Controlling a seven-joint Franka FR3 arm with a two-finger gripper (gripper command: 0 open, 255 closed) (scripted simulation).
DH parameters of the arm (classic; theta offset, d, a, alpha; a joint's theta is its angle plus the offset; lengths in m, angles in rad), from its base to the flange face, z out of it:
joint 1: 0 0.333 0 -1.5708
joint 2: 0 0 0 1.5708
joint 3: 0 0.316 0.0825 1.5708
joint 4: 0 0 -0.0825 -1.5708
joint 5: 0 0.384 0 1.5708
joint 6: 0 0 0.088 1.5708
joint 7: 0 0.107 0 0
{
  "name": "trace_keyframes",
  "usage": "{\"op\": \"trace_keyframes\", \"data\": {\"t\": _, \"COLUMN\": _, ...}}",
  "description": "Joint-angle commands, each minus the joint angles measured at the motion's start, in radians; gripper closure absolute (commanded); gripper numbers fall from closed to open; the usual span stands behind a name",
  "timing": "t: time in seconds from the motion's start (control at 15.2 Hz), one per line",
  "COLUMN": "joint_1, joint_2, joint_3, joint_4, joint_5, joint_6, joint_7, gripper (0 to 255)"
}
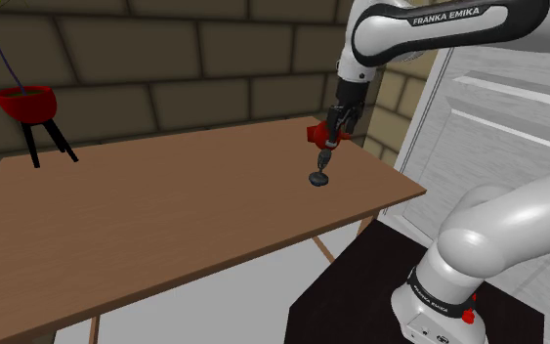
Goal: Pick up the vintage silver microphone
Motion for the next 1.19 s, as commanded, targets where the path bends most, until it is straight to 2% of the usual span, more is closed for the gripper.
{"op": "trace_keyframes", "data": {"t": 0.0, "joint_1": -0.014, "joint_2": 0.054, "joint_3": -0.008, "joint_4": 0.0, "joint_5": -0.023, "joint_6": 0.064, "joint_7": -0.002, "gripper": 0}}
{"op": "trace_keyframes", "data": {"t": 0.73, "joint_1": -0.087, "joint_2": 0.384, "joint_3": -0.053, "joint_4": 0.057, "joint_5": -0.144, "joint_6": 0.379, "joint_7": 0.018, "gripper": 0}}
{"op": "trace_keyframes", "data": {"t": 1.12, "joint_1": -0.089, "joint_2": 0.424, "joint_3": -0.056, "joint_4": 0.011, "joint_5": -0.15, "joint_6": 0.464, "joint_7": 0.028, "gripper": 0}}
